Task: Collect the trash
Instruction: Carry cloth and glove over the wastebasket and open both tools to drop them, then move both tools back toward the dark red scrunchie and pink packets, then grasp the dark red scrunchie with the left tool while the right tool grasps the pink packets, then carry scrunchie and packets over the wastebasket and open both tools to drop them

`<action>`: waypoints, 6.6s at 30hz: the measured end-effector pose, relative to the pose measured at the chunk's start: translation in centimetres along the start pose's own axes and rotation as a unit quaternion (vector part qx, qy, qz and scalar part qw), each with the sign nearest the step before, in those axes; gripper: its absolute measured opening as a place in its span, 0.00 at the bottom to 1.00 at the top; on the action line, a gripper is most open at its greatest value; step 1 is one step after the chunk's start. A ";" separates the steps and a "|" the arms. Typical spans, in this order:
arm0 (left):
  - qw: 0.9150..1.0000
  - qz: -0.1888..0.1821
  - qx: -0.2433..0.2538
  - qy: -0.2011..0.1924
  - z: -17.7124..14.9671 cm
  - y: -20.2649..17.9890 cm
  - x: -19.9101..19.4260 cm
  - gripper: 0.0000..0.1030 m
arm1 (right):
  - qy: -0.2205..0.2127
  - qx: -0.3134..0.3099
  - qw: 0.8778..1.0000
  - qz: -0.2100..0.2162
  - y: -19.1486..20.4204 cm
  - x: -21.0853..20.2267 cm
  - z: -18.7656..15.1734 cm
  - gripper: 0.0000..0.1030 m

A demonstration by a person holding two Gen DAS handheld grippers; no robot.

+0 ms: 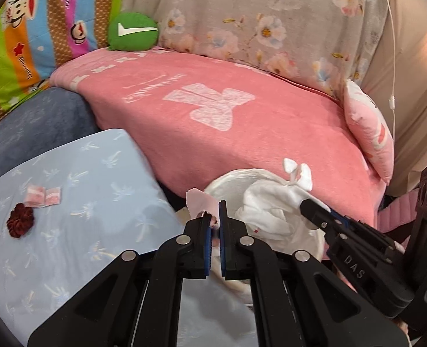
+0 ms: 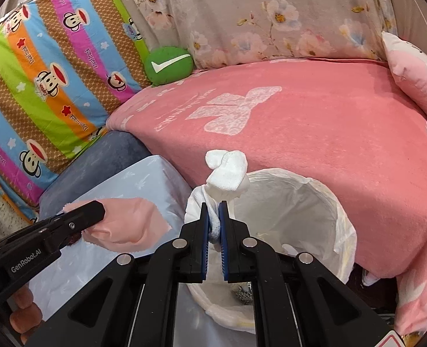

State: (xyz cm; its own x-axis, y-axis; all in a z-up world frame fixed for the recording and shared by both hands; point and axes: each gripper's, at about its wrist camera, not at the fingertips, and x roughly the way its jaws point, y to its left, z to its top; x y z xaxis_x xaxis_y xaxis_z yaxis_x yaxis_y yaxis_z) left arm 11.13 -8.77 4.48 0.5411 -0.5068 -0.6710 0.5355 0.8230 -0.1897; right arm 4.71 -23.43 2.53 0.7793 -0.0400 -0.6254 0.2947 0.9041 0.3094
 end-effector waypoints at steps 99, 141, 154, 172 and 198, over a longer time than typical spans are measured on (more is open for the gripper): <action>0.950 0.231 -0.210 0.014 -7.6 29.9 -3.2 0.87 | 0.139 -0.150 0.974 0.095 25.1 14.7 -5.2 0.58; 0.959 0.140 -0.242 0.048 -7.5 33.8 0.5 0.19 | 0.201 -0.123 0.962 0.137 32.2 25.8 -7.6 0.09; 0.973 0.115 -0.197 0.031 -6.3 26.6 -1.7 0.18 | 0.138 -0.087 0.977 0.139 25.3 16.3 -5.3 0.09; 0.991 0.071 -0.114 0.010 -3.6 13.2 -3.2 0.18 | 0.043 -0.058 0.992 0.106 13.6 3.6 -1.2 0.09; 0.999 -0.004 -0.018 0.036 -1.6 -1.0 0.4 0.19 | 0.000 0.001 0.999 0.052 -0.6 -2.5 0.8 0.09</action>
State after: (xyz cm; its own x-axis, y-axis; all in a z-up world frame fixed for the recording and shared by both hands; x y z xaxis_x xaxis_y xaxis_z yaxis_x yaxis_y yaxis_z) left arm 9.79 -9.39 3.20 0.4877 -0.4951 -0.7190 0.5160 0.8278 -0.2201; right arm 3.02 -24.21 4.50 0.8061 0.0537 -0.5893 0.2130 0.9028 0.3736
